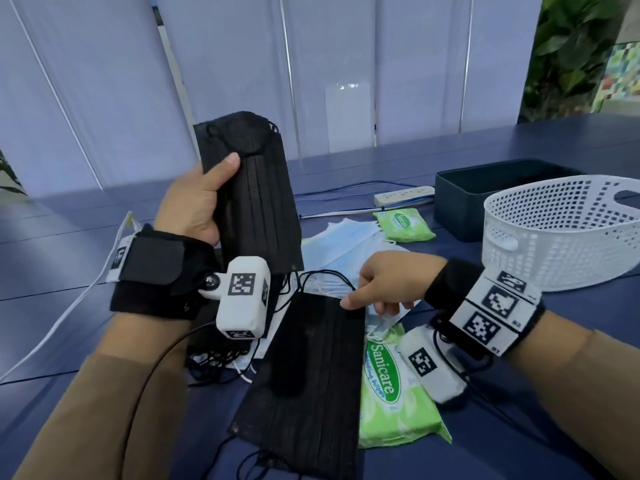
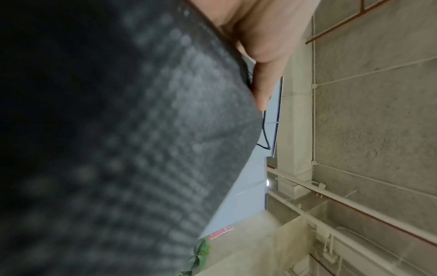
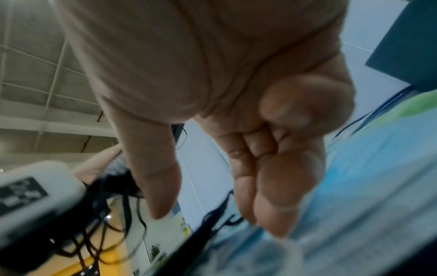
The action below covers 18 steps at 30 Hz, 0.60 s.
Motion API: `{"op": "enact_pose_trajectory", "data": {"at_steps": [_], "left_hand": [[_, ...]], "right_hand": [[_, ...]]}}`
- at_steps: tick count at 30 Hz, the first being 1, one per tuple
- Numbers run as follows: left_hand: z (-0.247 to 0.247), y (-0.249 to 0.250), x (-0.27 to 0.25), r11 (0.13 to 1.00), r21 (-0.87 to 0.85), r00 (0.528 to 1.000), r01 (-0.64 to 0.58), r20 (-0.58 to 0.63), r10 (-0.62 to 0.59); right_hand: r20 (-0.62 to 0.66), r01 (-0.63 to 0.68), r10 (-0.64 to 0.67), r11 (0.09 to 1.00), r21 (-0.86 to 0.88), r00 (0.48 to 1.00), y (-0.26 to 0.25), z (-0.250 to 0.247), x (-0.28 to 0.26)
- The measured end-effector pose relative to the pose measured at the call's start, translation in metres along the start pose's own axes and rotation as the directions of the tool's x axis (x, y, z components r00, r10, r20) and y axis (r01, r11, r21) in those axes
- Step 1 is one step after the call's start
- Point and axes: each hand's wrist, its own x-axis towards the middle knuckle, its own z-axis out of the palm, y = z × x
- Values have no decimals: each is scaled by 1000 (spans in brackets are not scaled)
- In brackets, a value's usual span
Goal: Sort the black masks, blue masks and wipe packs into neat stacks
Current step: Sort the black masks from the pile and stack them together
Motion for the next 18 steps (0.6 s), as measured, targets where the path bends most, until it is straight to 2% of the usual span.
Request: {"op": "enact_pose_trajectory", "data": {"at_steps": [5, 9, 11, 13, 14, 15, 16, 18], "left_hand": [[2, 0, 0, 1000, 0, 1000, -4, -23, 4], [4, -1, -3, 986, -69, 988, 153, -1, -154], [6, 3, -7, 962, -144, 973, 231, 37, -228], [7, 7, -11, 940, -214, 963, 265, 118, -244], [8, 7, -13, 931, -241, 957, 274, 162, -240], [10, 8, -14, 921, -272, 952, 280, 199, -231], [13, 7, -16, 905, -309, 945, 292, 235, -225], [19, 5, -20, 864, -370, 922, 342, 309, -232]], "right_hand": [[67, -2, 11, 991, -131, 998, -11, 1, 12], [45, -3, 0, 998, 70, 999, -10, -11, 15], [-95, 30, -7, 970, 241, 995, -6, -28, 16], [-306, 113, 32, 889, 444, 952, 3, -47, 20], [-373, 152, 79, 820, 551, 925, 8, -53, 22], [-377, 158, 136, 742, 651, 916, 13, -55, 25], [-319, 124, 184, 660, 741, 930, 17, -53, 28], [-72, -69, 236, 539, 839, 969, 29, -38, 35]]}}
